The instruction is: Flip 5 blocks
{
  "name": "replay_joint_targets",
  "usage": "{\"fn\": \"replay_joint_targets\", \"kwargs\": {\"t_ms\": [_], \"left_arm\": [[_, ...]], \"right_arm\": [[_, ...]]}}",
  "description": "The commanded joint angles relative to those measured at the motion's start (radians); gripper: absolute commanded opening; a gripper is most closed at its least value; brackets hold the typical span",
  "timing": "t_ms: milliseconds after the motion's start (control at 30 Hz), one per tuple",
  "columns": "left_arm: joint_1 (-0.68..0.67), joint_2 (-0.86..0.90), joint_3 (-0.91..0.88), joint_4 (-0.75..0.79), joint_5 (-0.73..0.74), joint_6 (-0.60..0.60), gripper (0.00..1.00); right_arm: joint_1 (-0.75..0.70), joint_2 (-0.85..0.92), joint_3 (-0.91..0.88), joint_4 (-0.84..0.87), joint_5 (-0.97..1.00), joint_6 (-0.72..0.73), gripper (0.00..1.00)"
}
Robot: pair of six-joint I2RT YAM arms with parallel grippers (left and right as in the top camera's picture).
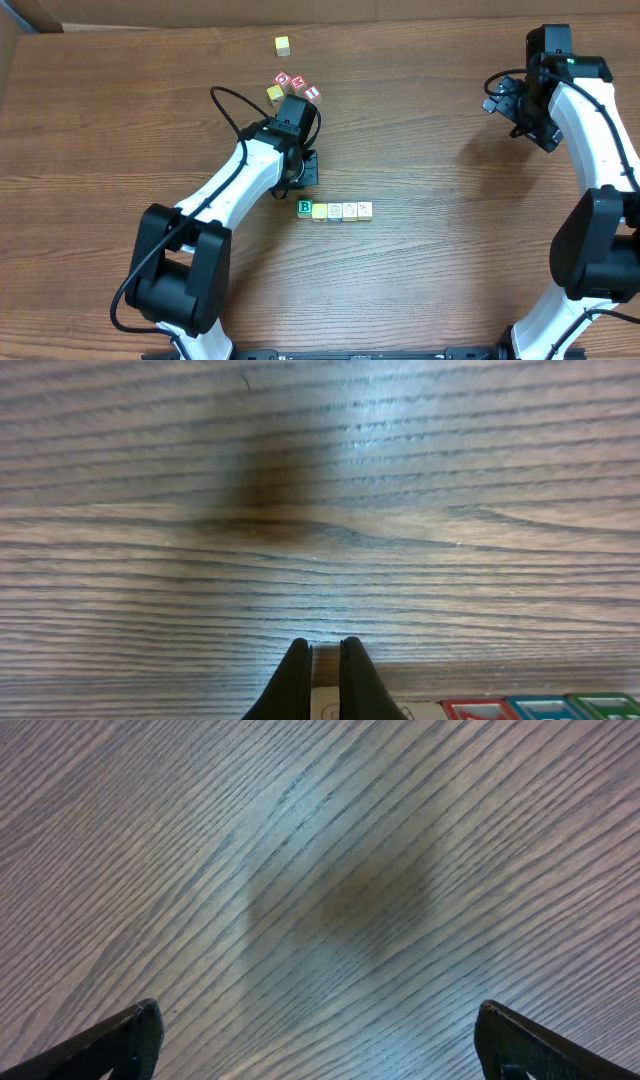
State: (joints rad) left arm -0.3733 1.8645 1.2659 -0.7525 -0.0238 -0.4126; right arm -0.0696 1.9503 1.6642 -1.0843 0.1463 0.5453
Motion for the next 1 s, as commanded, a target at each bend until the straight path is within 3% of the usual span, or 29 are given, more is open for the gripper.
{"fn": "replay_joint_targets", "kwargs": {"t_ms": [0, 967], "left_arm": [[-0.01, 0.034, 0.01, -0.007, 0.025, -0.006, 0.04], [-0.014, 0.038, 0.01, -0.105, 0.077, -0.006, 0.04]], "right_arm": [[0.0, -0.018, 0.011, 0.006, 0.01, -0.004, 1.0], [0.0, -0.018, 0.011, 0.006, 0.01, -0.004, 1.0]]}}
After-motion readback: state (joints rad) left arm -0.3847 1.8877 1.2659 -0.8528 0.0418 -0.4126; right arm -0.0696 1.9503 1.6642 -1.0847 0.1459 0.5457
